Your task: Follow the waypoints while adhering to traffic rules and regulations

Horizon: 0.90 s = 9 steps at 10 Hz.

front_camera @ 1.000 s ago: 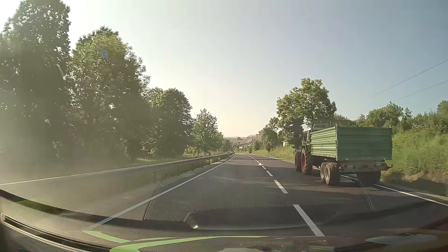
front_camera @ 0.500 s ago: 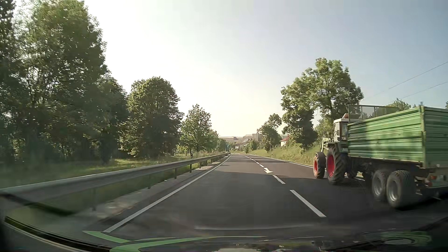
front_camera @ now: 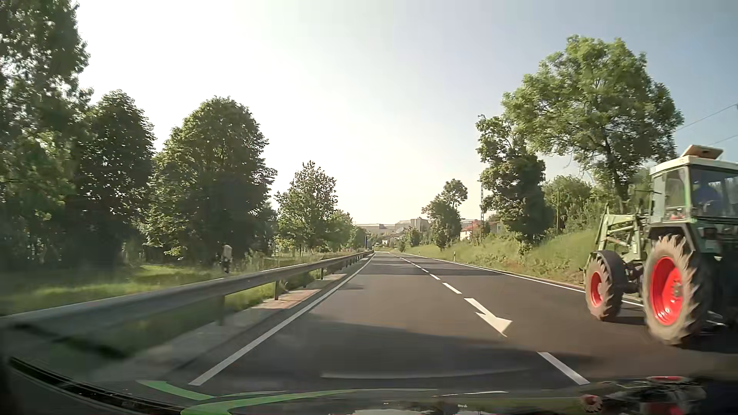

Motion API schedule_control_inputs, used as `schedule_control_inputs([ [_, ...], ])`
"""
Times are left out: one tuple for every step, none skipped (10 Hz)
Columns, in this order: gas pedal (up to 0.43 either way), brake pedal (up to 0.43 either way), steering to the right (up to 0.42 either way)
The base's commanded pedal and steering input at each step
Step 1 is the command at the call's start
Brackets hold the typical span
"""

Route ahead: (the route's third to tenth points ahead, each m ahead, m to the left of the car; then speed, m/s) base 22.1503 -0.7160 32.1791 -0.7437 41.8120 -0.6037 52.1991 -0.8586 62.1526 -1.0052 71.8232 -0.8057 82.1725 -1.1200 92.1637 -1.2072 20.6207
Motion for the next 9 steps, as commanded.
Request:
schedule_control_inputs([
  [0.52, 0.0, 0.005],
  [0.52, 0.0, 0.005],
  [0.52, 0.0, 0.006],
  [0.512, 0.0, 0.005],
  [0.512, 0.0, 0.005],
  [0.512, 0.0, 0.005],
  [0.512, 0.0, 0.005],
  [0.512, 0.0, 0.005],
  [0.512, 0.0, 0.006],
])
